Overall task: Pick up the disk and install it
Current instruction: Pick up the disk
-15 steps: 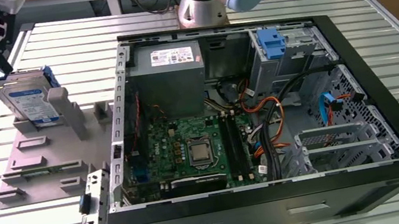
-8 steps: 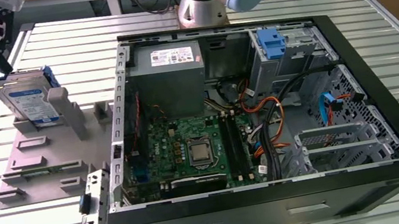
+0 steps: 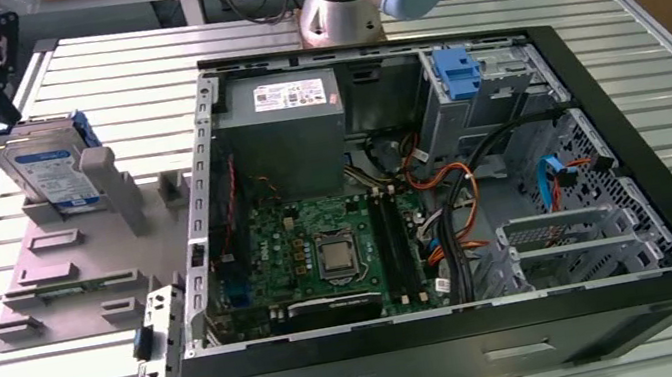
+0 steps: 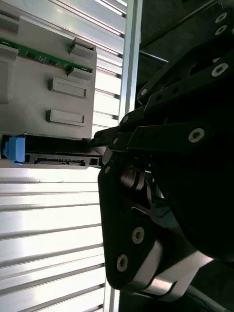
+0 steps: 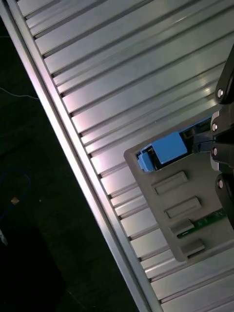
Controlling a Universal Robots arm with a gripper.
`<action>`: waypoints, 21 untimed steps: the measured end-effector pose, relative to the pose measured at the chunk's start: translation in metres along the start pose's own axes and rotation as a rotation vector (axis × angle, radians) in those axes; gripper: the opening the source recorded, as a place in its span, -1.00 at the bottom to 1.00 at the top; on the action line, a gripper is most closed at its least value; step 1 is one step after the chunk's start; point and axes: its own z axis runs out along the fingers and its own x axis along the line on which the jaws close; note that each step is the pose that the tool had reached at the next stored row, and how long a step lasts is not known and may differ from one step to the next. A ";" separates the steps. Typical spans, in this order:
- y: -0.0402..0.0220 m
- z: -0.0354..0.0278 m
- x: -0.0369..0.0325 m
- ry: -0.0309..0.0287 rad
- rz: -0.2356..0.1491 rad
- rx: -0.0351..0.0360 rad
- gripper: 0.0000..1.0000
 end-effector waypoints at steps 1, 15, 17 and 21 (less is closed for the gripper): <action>0.0000 0.0001 0.0000 0.0004 -0.013 -0.0003 -0.79; 0.0000 0.0006 0.0000 0.0058 -0.201 -0.0064 -0.79; -0.0001 0.0007 0.0000 0.0061 -0.205 -0.0064 -0.79; -0.0001 0.0007 0.0000 0.0061 -0.205 -0.0065 -0.79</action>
